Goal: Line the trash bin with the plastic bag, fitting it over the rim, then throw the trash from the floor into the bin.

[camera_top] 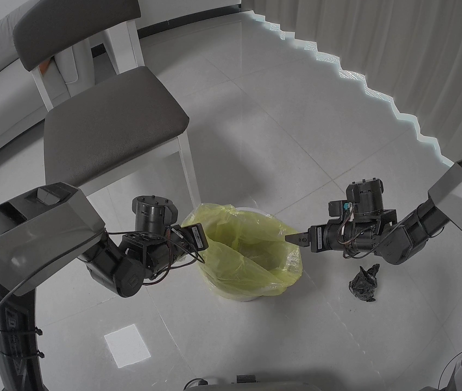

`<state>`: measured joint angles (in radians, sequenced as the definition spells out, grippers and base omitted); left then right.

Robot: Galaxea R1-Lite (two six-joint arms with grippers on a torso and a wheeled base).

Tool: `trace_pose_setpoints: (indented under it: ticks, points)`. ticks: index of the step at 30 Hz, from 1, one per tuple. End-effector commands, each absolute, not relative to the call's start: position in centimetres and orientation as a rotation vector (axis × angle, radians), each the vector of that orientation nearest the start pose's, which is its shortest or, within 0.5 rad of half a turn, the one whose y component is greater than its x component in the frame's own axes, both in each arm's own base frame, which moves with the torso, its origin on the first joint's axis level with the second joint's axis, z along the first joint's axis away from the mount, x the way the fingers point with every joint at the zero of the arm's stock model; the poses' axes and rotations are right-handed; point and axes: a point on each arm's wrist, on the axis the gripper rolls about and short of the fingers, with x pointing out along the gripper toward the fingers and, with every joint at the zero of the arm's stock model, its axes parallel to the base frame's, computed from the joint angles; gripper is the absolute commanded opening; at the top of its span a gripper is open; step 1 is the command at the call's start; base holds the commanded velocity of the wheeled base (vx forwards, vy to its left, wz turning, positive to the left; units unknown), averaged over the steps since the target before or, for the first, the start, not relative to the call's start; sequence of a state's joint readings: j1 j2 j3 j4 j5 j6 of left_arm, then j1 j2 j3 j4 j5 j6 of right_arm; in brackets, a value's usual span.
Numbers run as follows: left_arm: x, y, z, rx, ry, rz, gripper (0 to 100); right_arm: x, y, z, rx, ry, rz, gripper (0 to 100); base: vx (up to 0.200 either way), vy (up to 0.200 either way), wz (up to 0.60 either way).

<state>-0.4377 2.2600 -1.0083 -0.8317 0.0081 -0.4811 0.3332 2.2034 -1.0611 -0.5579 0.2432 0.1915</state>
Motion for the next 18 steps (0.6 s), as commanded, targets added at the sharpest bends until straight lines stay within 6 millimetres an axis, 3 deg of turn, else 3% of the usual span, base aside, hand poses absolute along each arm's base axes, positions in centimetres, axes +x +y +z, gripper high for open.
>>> trace_pose_setpoints:
  ticks: [1,13,14,18]
  points:
    - [38.0,-17.9,5.3,-0.377,0.480,-0.323,0,37.6,14.3,7.3,0.141,0.602,0.527,100,0.000,0.000,0.00]
    - [38.8,-17.1,4.6,-0.366,0.480,-0.289,0,38.6,16.2,6.9,0.109,0.580,0.571,100,0.000,0.000,0.00]
    - [38.8,-17.0,4.5,-0.366,0.482,-0.289,100,38.6,16.2,6.8,0.107,0.579,0.572,100,0.000,0.000,0.00]
    - [38.8,-16.8,4.6,-0.366,0.482,-0.284,100,39.3,16.7,7.0,0.061,0.557,0.592,100,0.000,0.000,0.00]
